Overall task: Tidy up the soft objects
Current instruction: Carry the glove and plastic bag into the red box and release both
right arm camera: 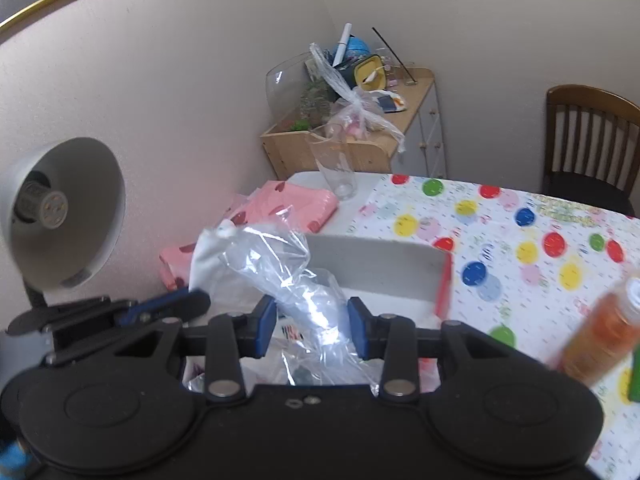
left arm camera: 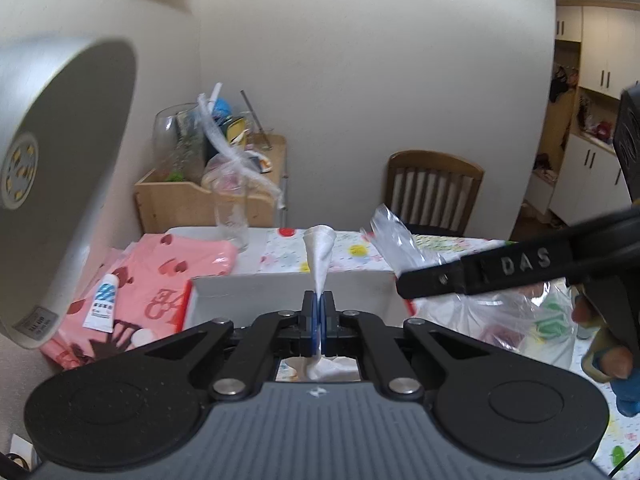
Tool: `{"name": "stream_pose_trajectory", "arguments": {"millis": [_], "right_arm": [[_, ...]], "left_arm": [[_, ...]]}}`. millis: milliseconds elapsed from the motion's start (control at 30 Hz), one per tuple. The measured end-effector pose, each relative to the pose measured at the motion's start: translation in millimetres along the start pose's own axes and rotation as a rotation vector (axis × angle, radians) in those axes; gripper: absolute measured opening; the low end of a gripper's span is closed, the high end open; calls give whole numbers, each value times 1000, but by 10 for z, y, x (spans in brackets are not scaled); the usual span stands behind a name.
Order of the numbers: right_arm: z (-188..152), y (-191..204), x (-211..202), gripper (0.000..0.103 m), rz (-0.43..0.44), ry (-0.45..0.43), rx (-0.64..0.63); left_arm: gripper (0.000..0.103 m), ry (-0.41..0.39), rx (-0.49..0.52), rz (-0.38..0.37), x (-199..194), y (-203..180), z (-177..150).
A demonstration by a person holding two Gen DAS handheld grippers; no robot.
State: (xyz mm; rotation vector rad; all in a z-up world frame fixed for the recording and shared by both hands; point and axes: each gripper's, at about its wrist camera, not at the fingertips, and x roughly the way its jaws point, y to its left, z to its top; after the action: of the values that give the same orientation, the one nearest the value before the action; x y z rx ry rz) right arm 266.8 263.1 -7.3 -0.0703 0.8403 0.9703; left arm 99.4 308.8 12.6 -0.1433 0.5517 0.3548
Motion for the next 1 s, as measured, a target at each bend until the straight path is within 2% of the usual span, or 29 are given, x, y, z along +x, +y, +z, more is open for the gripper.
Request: {"name": "stream_pose_trajectory", "arguments": {"millis": [167,300,433,667,1000], "right_arm": [[131,42,391,38,3,-2,28],[182,42,698,38,-34,16,29],[176,-16,968,38,-63,43,29],[106,-182,1359,38,-77,103,99],[-125,-276,1654,41,-126,198,62]], "left_arm": [[1,34,-2,47,212,180,-62],[1,63,-13,61,401,293,-114],[1,105,-15,62,588,323,-202],[1,166,-13,80,877,366,-355],[2,289,-38,43,1184,391,-554]]}}
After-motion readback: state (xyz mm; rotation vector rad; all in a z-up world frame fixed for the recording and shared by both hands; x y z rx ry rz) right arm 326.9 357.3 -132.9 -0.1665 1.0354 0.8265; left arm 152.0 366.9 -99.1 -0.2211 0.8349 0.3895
